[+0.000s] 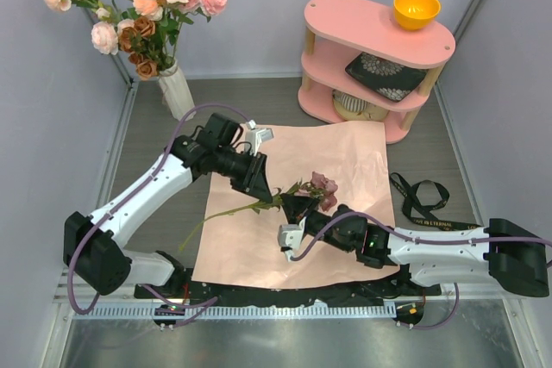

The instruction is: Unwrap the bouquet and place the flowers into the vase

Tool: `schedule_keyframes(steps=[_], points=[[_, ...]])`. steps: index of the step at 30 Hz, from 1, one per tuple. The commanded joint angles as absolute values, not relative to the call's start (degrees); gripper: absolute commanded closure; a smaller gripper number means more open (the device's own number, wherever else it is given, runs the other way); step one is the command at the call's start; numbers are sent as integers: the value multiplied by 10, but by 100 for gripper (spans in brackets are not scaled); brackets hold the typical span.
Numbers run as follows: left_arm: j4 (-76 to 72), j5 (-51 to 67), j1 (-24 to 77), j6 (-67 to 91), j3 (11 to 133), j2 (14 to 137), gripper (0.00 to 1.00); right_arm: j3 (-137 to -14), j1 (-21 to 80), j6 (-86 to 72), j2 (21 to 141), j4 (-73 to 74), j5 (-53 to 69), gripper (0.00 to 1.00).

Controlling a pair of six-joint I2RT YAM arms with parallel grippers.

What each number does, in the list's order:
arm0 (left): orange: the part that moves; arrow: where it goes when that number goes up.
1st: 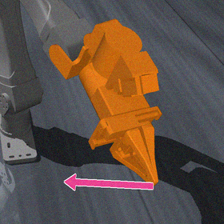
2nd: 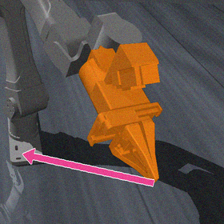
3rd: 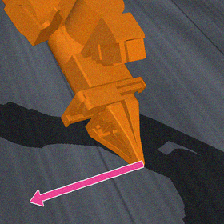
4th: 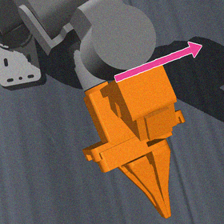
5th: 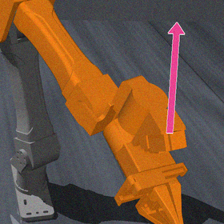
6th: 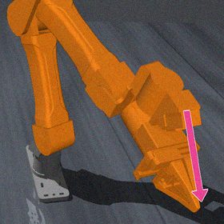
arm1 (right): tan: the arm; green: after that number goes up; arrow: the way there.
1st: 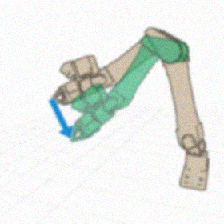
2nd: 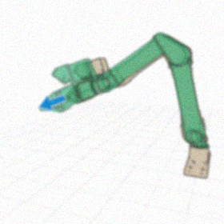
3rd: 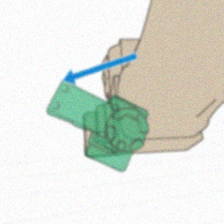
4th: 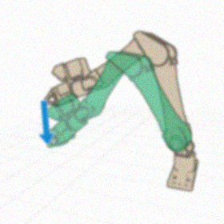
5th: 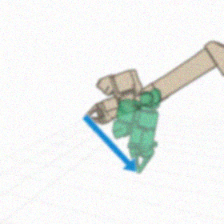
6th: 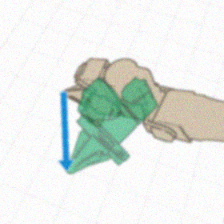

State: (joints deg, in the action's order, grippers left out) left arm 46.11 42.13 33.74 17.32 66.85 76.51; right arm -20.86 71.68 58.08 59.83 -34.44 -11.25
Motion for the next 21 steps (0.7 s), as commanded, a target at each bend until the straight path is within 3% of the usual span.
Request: schedule_keyframes(steps=[1, 4, 8, 10, 16, 19, 20, 21], points=[[454, 426, 343, 159, 697, 759, 78, -207, 724, 582, 590, -387, -128, 85], [455, 432, 345, 156, 704, 758, 83, -203, 725, 580, 590, -400, -134, 81], [447, 454, 353, 159, 701, 758, 67, -208, 726, 581, 592, -400, -131, 83], [440, 468, 359, 157, 699, 767, 65, -215, 727, 582, 589, -389, -131, 88], [468, 460, 374, 130, 721, 794, 87, -215, 731, 584, 580, -375, -132, 91], [451, 428, 376, 134, 722, 779, 99, -216, 735, 577, 584, -394, -147, 75], [448, 416, 376, 135, 722, 773, 100, -216, 734, 556, 589, -406, -158, 63], [445, 400, 376, 136, 726, 767, 100, -215, 734, 542, 591, -418, -183, 57]])
